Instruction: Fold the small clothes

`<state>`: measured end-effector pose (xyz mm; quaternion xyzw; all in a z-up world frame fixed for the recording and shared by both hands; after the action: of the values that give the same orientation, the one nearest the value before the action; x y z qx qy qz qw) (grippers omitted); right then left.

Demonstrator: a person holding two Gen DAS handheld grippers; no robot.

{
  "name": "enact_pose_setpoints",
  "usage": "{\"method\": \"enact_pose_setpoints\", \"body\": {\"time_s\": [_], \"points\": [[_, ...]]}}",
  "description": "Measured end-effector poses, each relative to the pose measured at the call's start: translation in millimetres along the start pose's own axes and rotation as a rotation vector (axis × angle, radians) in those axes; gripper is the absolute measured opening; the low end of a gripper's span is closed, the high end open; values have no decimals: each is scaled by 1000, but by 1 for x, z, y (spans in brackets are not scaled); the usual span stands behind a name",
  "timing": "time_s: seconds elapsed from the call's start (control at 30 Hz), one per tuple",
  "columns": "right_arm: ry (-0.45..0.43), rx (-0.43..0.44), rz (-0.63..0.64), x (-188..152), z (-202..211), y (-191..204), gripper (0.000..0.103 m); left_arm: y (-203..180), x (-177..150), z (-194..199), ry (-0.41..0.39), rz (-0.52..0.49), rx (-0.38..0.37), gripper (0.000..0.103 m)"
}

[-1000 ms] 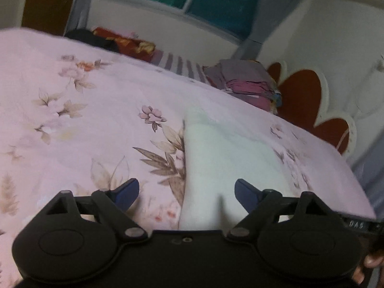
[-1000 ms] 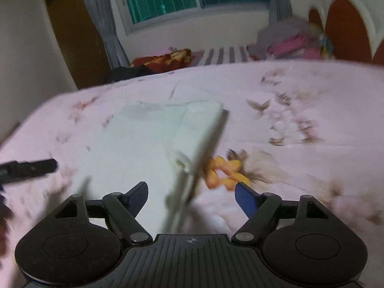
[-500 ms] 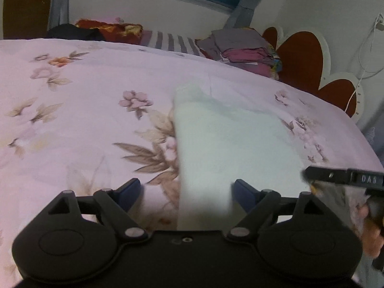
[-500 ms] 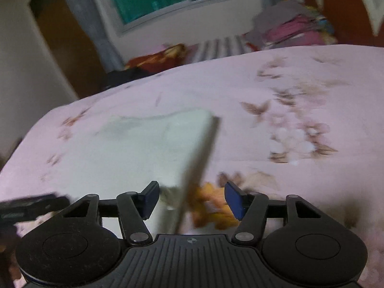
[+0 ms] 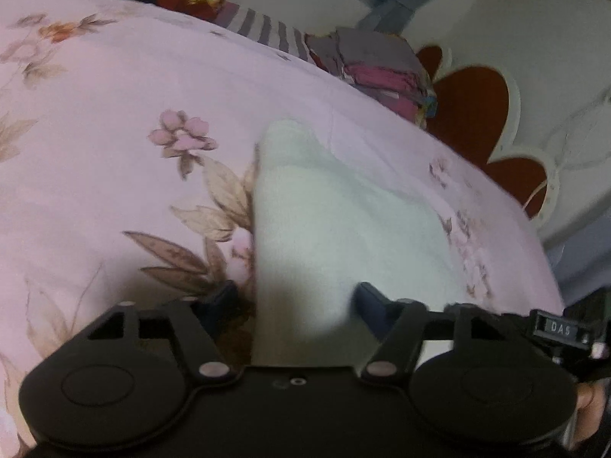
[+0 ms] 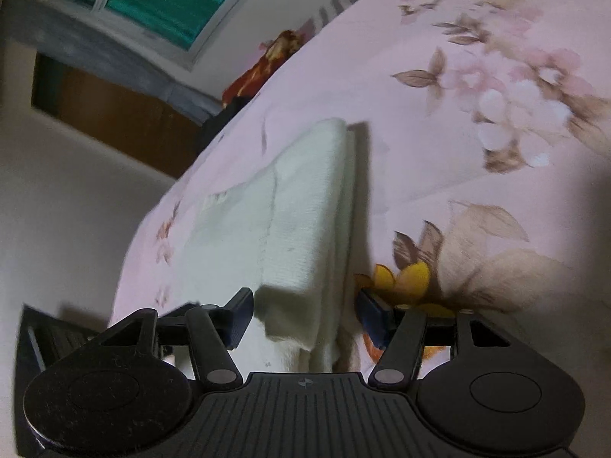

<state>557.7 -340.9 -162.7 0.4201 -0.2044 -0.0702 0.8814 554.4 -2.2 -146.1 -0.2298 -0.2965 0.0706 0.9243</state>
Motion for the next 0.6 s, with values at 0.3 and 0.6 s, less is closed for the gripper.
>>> {"method": "enact_pose_setpoints", "body": {"time_s": [0.3,0.6], "points": [[-60,-182,268,-22,-16,53,29,-29,3,13,-36,-142,73,31],[-135,-232,356,-51,-7,125,28,0,13,71,-63,-204,15,30]]}}
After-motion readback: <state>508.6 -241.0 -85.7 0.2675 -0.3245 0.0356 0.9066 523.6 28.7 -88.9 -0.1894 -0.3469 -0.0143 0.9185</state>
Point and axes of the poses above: each gripper's, at about its wrist camera, not at the fingertips, and z roughly against the way its jaws point, y to its left, x to its top, the point moved 2 cm from there along -z, roughly the way its jaws point, and after that the axes turned 1 degree about -z, right-handed, at the moved point
